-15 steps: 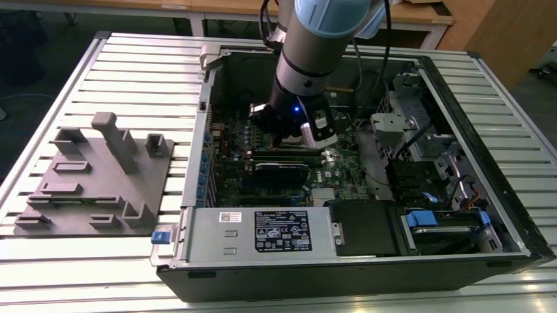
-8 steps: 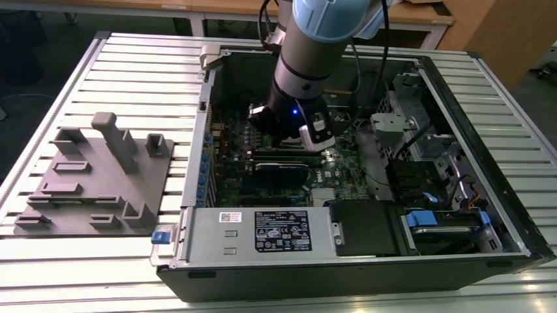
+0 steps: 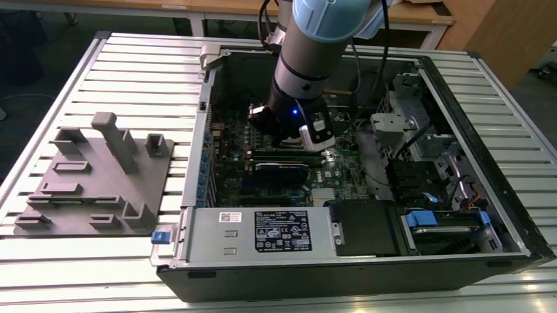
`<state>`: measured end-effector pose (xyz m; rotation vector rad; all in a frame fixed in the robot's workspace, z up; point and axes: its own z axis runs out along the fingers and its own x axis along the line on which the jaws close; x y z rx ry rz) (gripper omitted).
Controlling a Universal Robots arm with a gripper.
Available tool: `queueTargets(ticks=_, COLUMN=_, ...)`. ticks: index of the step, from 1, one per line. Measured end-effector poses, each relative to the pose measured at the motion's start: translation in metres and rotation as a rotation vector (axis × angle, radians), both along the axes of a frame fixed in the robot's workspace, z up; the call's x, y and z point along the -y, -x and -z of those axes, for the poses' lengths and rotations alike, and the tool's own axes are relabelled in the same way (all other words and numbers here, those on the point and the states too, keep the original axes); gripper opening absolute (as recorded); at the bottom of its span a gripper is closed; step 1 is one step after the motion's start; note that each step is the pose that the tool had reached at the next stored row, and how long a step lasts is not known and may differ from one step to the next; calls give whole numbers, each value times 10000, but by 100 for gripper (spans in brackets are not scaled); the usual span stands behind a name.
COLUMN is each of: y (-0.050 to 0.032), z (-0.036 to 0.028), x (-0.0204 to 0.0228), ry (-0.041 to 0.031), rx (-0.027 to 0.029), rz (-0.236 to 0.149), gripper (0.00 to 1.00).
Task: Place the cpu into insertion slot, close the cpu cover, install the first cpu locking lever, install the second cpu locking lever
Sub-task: 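Install the second cpu locking lever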
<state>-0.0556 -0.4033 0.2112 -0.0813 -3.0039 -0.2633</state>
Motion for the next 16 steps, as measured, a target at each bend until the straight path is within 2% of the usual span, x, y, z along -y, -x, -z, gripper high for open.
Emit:
queueTargets(ticks=11, y=24, z=26, x=3, ry=-18, rx=-1, rz=-95, gripper=11)
queueTargets(ticks=14, y=26, z=28, x=24, ry=-25, rx=-1, rz=-96, gripper=11)
queueTargets(ticks=16, y=32, z=28, x=38, ry=-38, rx=25, rz=-97, gripper=11)
